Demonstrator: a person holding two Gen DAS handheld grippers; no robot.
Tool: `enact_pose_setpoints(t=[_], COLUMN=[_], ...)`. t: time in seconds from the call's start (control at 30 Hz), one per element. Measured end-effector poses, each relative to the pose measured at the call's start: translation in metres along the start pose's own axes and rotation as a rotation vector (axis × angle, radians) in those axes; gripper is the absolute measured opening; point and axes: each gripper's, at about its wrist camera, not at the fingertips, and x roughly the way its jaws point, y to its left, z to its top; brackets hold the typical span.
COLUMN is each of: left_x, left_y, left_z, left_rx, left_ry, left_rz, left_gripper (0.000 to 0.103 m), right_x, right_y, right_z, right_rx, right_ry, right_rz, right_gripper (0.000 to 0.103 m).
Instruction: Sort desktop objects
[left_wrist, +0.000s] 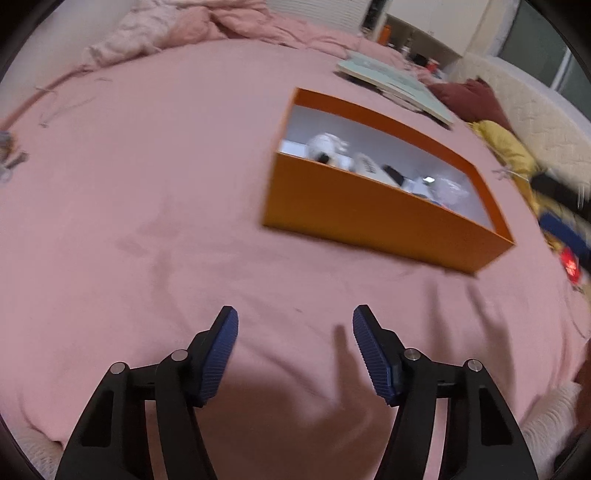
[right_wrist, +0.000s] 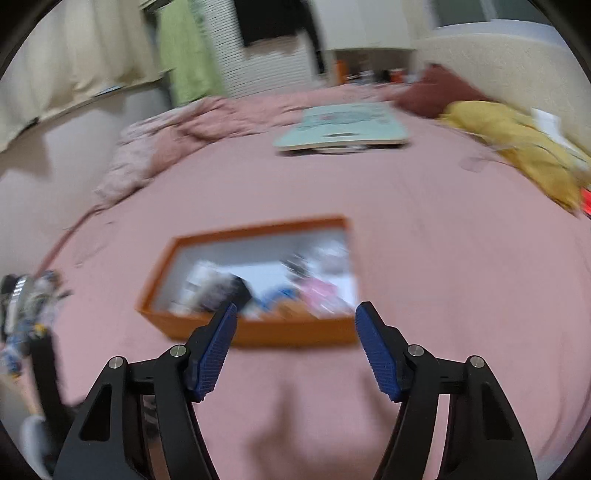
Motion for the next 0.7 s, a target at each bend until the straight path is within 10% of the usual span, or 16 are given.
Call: enact_pose_setpoints(t=[0.23,0.4,0.5,0.7], left_x=[-0.001,0.002,0.003,0.003], left_y=[0.002,-0.001,-0.005,-0.014], left_z=[-0.002,-0.002,-0.004,-0.009], left_rx=[-0.031,-0.049,-0.050,-0.040], left_ry=[-0.056,-0.058,-0.058,-0.061], left_rz=[0.059,0.019,-0.001,-0.012], left_gripper=[0.078,0.078,0.078,0.078], right_x=[0.113,0.151,0.154,0.157], right_y=[0.052,0.077,0.086,0.080], right_z=[0.051,0.041,0.043,0.043], right_rx=[-0.005,-0.044,-0.119,-0.128], right_ry=[0.453,0.532,0.523,0.535], right_rz=[0.122,0.088,0.006,0.051], right_gripper=[0.068,0.061,0.034,0.015])
